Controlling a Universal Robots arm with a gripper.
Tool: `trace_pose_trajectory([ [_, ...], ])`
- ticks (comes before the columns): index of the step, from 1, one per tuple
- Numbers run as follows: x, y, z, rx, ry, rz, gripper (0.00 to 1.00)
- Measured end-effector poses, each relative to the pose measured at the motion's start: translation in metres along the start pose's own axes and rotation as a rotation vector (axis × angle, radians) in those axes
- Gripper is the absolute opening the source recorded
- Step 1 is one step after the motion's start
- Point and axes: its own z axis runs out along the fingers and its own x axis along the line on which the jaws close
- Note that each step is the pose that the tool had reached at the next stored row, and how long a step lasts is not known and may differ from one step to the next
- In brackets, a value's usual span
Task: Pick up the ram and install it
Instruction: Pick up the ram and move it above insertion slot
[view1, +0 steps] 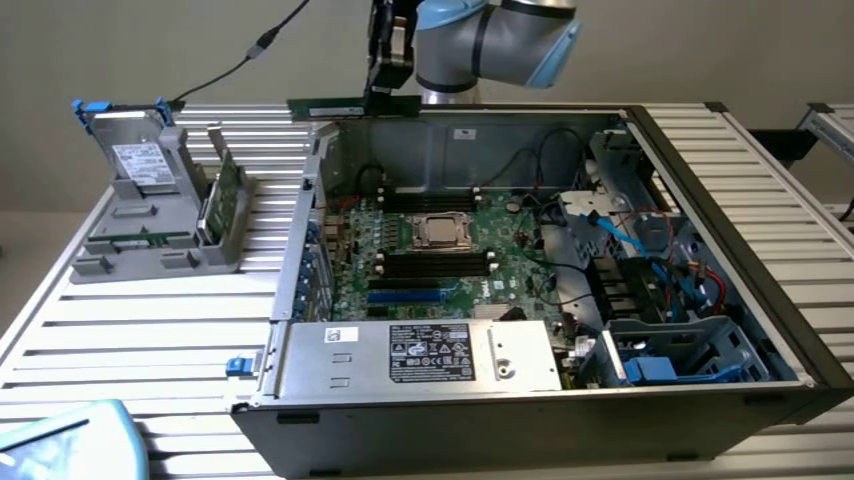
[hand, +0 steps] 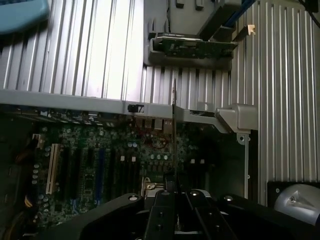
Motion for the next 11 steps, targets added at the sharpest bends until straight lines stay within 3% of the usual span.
trace_pose_trajectory([
  [7,0.001,-0.006,-0.0025,0.001,-0.0009,0.006,0.13],
  [11,0.006,-0.0218,-0.0077,0.0009,-0.0011,0.006,0.13],
])
